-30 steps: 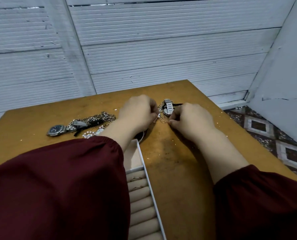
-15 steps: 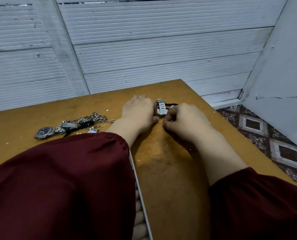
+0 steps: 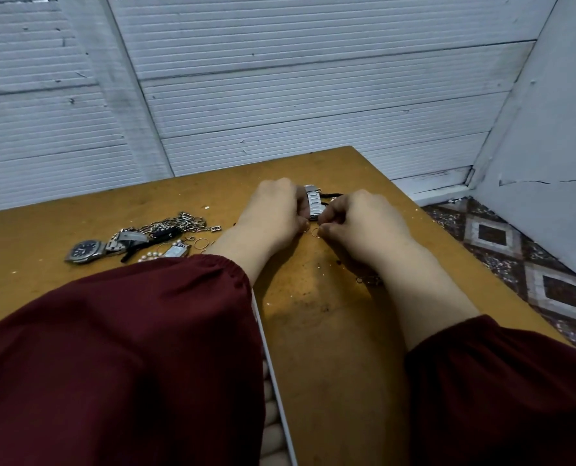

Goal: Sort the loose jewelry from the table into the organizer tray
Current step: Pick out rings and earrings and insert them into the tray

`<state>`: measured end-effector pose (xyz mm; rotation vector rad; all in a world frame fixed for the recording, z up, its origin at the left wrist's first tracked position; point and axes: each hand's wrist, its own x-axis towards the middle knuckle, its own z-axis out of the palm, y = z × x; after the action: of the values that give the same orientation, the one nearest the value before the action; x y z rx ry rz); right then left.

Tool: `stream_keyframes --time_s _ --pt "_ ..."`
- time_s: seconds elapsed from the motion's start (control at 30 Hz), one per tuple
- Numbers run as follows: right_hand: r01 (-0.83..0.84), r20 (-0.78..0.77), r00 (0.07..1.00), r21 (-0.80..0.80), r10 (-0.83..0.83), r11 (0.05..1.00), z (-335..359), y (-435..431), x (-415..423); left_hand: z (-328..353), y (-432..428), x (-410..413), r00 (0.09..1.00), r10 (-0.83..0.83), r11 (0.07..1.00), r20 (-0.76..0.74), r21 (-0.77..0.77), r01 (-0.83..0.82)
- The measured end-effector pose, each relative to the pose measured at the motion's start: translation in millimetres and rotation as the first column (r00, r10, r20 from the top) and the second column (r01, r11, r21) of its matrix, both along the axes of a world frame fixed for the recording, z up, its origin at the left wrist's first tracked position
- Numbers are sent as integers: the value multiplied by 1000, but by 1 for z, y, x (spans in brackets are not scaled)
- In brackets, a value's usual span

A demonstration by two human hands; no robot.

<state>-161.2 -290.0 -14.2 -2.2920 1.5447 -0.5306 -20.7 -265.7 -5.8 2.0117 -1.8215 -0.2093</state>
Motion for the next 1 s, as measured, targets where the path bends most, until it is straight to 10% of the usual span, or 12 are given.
stream_keyframes --time_s 0.37,1.0 --pt "-13 -82 997 12 14 1000 -4 -2 7 1 11 7 943 80 995 -323 -35 -96" --pt "-24 218 976 7 22 1000 -1 13 5 25 48 14 949 115 985 -294 -86 -147"
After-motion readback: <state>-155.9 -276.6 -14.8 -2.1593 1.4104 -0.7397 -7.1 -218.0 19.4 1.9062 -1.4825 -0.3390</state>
